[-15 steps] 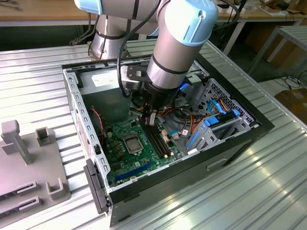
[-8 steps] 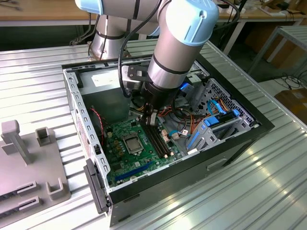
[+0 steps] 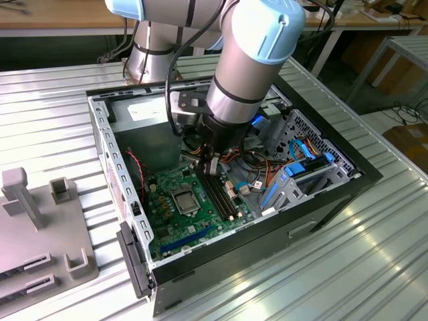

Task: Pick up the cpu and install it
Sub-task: 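Install the first cpu locking lever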

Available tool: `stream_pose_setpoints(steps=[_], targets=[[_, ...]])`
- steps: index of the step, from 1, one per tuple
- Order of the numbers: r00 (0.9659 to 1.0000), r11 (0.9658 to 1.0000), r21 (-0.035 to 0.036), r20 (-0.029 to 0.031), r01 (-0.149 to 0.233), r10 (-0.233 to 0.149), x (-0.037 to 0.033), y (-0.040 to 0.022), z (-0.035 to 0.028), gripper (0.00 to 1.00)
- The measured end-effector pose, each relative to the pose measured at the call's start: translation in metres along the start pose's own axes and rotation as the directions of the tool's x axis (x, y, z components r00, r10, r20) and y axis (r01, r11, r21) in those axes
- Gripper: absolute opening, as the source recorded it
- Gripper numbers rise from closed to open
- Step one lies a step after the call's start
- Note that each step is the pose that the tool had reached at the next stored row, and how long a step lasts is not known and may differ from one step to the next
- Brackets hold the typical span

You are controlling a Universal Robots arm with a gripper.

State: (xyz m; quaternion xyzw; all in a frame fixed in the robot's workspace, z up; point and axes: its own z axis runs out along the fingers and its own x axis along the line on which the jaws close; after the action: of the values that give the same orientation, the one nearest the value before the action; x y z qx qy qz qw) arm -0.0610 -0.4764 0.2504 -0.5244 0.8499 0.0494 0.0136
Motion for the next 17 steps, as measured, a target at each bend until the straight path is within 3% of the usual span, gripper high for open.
stream_pose_setpoints(steps=[6, 17], targets=[[1.0000, 1.0000, -0.0001, -0.0002, 0.000, 0.000, -0.0048, -0.0073, -0.0002, 0.11], [1.0000, 1.0000, 0.0000, -0.0003, 0.000, 0.000, -0.0051, -0.0078, -0.0002, 0.11]])
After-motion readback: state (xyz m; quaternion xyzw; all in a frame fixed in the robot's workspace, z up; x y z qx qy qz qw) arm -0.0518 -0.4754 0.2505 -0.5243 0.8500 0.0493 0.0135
